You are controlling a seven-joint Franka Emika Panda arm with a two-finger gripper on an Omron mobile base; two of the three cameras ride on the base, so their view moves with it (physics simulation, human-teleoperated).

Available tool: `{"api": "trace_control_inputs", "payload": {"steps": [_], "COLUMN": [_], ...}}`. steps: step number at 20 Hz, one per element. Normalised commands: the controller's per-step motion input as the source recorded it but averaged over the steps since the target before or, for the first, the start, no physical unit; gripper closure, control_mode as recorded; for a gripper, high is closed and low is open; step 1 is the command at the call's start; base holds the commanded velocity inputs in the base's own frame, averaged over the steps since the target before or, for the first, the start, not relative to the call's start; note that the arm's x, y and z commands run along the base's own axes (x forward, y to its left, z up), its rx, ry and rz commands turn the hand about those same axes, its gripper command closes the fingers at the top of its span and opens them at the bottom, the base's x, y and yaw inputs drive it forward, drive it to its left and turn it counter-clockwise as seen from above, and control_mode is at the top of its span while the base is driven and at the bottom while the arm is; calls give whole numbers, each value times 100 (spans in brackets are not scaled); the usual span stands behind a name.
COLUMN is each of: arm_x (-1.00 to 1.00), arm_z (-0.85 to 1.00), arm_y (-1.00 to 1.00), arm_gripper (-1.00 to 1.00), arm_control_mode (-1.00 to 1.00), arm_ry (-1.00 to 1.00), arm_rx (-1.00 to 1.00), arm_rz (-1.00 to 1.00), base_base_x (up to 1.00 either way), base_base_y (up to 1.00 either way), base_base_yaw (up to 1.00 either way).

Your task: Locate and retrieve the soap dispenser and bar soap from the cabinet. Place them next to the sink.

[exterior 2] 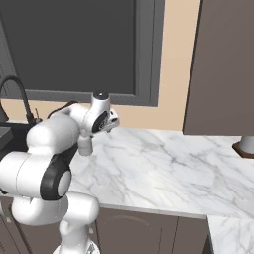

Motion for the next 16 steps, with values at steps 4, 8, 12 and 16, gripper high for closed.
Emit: {"api": "trace_control_inputs", "payload": {"steps": [4, 8, 12, 16], "arm_x": [0, 0, 0, 0], "arm_z": [0, 0, 0, -1], "arm_y": [0, 0, 0, -1], "arm_gripper": [-100, -100, -100, -100], "arm_control_mode": [-100, -100, -100, -100], "arm_ry": [0, 0, 0, 0], "arm_rx": [7, 3, 0, 1], "arm_rz": [-43, -49, -49, -34], "base_base_x": [0, 0, 0, 0], "base_base_y": [0, 0, 0, 0], "base_base_yaw": [0, 0, 0, 0]}}
